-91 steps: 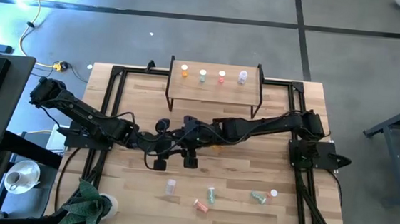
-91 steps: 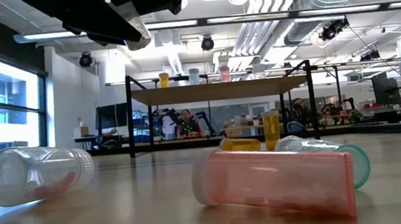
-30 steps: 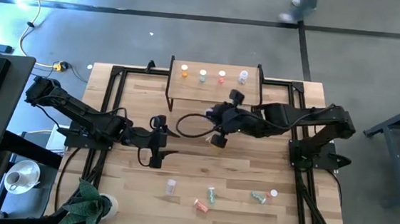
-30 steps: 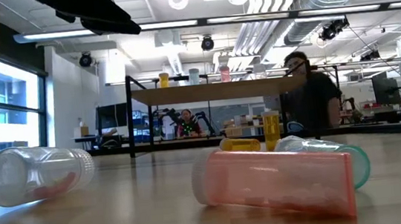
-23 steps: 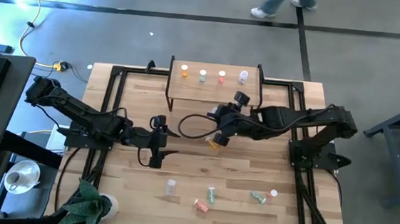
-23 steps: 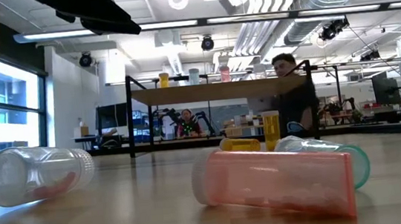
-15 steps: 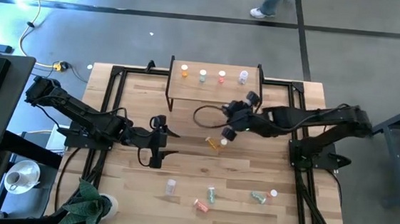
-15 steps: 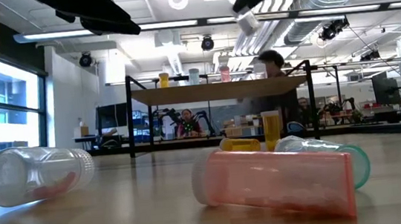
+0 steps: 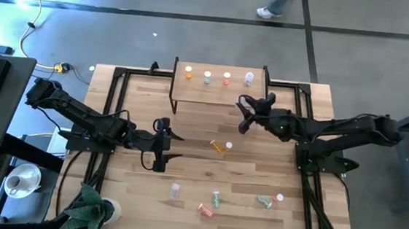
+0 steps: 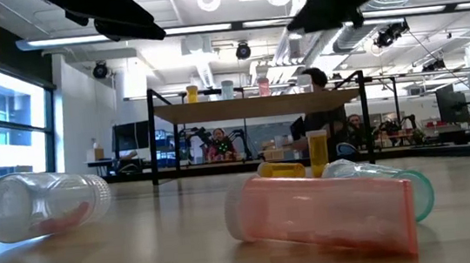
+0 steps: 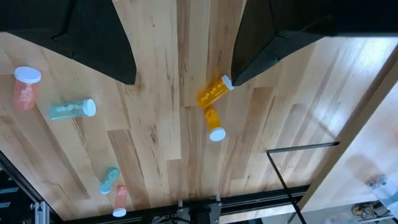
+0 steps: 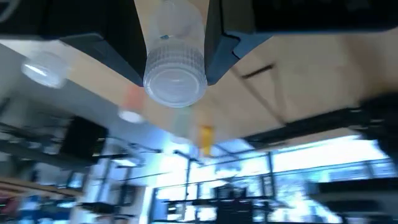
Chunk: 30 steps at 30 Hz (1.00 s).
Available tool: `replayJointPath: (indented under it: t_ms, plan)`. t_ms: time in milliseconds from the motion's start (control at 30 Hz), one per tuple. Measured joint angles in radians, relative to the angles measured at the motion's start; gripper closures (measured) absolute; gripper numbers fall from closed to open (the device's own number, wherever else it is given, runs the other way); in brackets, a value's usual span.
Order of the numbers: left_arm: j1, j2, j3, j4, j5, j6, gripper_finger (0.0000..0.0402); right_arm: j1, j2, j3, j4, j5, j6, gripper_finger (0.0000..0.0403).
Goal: Pick and place medicine bottles onto shelf by color
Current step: Put the transparent pill bottle on the shelf aligned with the transparent pill bottle
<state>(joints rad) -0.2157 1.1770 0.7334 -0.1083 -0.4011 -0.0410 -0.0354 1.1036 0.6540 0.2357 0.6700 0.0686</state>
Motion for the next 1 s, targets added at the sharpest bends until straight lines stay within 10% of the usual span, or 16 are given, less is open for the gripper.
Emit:
replayJointPath:
  t_ms: [367, 1000]
  plan:
    - [0.0, 0.0, 0.0, 0.001, -0.001, 0.0, 0.0147, -0.154, 0.014, -0.113, 0.138, 0.03, 0.02, 0.0288]
    - [0.0, 0.0, 0.0, 0.001, -0.002, 0.0, 0.0147, -0.318, 0.014, -0.113, 0.098, -0.218, 0.001, 0.0288]
